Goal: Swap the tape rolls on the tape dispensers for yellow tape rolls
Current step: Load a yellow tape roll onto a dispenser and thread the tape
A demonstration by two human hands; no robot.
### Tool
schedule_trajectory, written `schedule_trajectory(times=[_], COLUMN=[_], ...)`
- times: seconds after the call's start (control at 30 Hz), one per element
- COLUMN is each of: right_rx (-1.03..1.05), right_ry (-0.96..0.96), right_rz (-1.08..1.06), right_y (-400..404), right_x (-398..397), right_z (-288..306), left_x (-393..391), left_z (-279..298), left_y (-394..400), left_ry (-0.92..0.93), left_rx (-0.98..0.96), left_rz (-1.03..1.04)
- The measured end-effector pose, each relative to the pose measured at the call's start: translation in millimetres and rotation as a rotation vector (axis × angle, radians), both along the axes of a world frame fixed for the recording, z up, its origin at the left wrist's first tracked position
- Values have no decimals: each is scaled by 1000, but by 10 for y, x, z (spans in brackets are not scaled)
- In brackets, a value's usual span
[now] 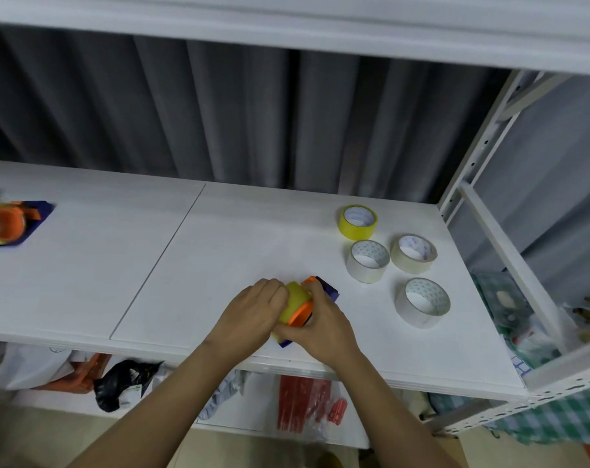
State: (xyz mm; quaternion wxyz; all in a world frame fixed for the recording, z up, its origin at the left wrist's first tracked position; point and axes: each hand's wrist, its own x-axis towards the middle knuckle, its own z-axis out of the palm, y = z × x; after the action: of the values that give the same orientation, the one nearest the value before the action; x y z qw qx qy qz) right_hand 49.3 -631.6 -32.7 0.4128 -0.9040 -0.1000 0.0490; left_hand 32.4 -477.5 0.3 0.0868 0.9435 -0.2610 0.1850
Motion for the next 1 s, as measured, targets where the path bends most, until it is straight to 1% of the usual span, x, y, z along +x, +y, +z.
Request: schedule_trajectory(times=[0.17, 0.3, 0.4, 0.47, 0.6, 0.67, 0.73, 0.8, 0.87, 0.93, 1.0], right_rx=[34, 75, 139, 157, 104, 53, 24, -10, -38, -39, -11], right_ry=[62, 98, 147, 170, 176, 149, 122, 107, 115, 153, 215], right_rz=[-7, -24, -39, -49, -78, -95, -117, -127, -124, -67, 81], right_y=[0, -12, -45, -49, 5, 30, 52, 82, 108, 78, -38], right_x=[50, 84, 139, 174, 188, 163, 145, 135, 138, 155, 189], right_z=[18, 14, 2, 5, 39, 56, 55, 45, 32, 17, 21], left_x=[-36, -10, 29, 53, 81, 54, 22, -13, -37, -40, -16], left_z=[-74, -153, -240, -286, -348, -356, -365, -410, -461, -509, -524], left_y=[73, 165, 234, 246, 218, 213, 235, 247, 216, 175, 155], left_ry=[4, 54, 58, 88, 151, 246, 363, 507, 644, 635, 580], left_rx=[-96, -230, -339, -465, -812, -995, -1079, -1073, -986, -826, -753], left_rz=[0, 18, 37, 57, 115, 163, 181, 159, 169, 217, 219])
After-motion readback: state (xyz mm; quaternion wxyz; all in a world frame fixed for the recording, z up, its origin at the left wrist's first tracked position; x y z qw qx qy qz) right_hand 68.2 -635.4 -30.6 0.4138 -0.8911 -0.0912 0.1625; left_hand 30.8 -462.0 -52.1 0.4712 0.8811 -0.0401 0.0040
